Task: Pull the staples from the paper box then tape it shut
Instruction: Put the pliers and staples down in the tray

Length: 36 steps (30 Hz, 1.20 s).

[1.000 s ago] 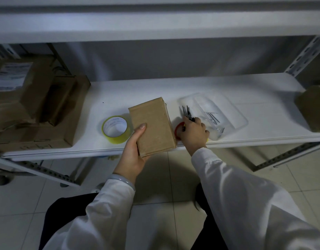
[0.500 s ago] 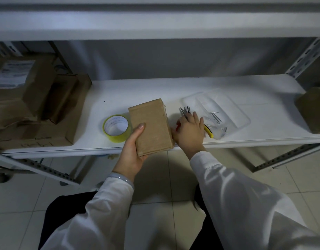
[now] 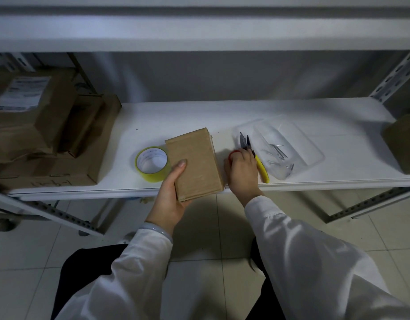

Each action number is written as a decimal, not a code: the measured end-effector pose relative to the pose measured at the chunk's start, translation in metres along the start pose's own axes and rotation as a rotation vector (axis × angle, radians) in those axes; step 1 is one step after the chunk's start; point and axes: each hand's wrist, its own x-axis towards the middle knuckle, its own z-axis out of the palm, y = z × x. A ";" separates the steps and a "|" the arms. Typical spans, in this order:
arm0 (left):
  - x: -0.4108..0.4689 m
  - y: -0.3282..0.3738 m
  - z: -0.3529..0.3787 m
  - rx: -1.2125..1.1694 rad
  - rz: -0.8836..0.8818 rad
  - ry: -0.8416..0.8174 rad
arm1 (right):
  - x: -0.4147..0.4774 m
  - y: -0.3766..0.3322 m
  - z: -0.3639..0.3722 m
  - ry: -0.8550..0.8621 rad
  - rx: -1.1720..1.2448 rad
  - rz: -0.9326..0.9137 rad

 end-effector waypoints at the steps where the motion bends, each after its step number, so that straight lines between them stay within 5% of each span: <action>1: 0.001 -0.001 0.000 -0.004 0.000 -0.003 | 0.000 -0.001 0.001 0.038 0.039 0.013; 10: 0.002 -0.004 -0.003 -0.006 -0.012 -0.032 | 0.002 -0.008 -0.015 0.250 0.543 0.100; 20: 0.000 -0.002 -0.007 0.017 -0.006 -0.016 | 0.002 -0.010 -0.022 0.282 1.029 0.539; 27: -0.001 -0.001 -0.009 0.000 -0.004 -0.032 | 0.000 -0.013 -0.020 0.287 1.019 0.541; 36: -0.004 0.001 -0.008 -0.033 -0.013 -0.028 | 0.002 -0.007 -0.023 0.295 1.166 0.760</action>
